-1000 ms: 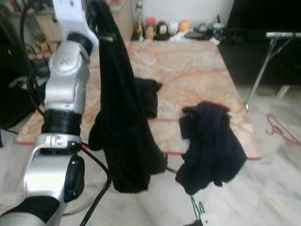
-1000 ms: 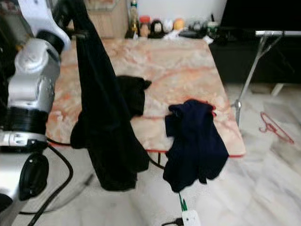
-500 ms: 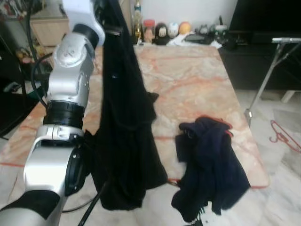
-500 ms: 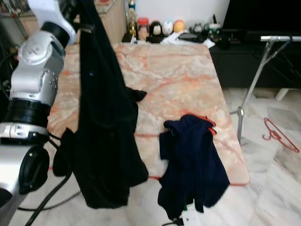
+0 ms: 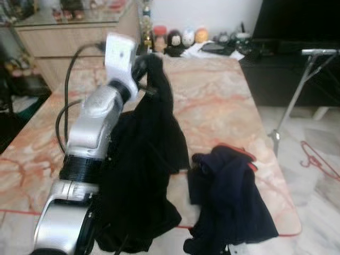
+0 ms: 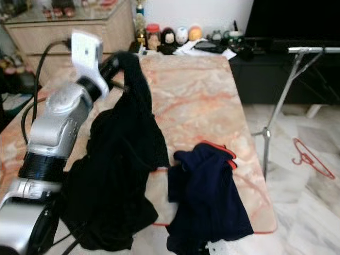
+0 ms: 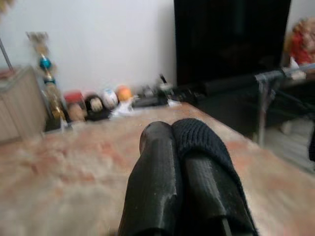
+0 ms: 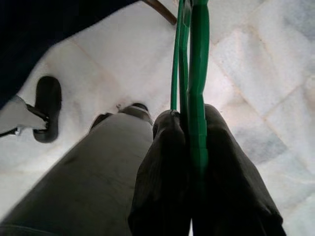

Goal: Hang hanger

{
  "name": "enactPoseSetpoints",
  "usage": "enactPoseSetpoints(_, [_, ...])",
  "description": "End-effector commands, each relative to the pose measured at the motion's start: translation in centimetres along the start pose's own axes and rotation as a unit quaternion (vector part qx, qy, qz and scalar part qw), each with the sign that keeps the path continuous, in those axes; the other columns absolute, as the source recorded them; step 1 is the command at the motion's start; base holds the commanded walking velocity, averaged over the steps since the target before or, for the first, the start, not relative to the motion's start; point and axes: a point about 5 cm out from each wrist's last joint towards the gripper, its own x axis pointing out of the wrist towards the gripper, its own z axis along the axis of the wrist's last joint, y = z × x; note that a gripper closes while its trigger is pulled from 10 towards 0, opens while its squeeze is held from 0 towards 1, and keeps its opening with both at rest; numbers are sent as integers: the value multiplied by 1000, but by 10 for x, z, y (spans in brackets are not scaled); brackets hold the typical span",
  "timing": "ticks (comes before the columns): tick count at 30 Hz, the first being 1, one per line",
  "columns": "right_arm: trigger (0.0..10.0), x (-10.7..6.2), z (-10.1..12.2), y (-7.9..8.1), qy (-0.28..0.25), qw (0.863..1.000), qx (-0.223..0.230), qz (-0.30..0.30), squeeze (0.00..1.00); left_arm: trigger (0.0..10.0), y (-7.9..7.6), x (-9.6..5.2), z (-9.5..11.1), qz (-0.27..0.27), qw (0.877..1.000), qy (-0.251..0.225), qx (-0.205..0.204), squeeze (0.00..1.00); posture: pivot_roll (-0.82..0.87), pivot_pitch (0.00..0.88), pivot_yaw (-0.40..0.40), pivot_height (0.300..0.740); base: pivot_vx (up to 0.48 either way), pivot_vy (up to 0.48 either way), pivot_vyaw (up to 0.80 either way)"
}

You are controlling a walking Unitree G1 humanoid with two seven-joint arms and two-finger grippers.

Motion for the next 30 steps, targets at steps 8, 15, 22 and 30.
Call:
enactPoseSetpoints(8, [10000, -1, -3, 0, 3, 1000, -3, 0, 0, 10000, -33, -53, -35, -77, 992, 94, 18, 0, 27, 0, 29, 740, 0, 0, 0])
enactPoseSetpoints(15, [10000, -1, -3, -1, 1, 1000, -8, 1, 0, 10000, -52, -65, -46, -62, 993, 99, -13, 0, -4, 0, 27, 740, 0, 0, 0])
enactPoseSetpoints(22, [10000, -1, -4, -1, 3, 1000, -4, -3, 0, 10000, -44, -69, -42, -14, 995, 93, -16, 0, -4, 0, 33, 740, 0, 0, 0])
enactPoseSetpoints(30, [10000, 0, -3, -1, 1, 1000, -3, -1, 0, 10000, -41, -72, -42, 3, 995, 98, -10, 408, 15, 0, 32, 740, 0, 0, 0])
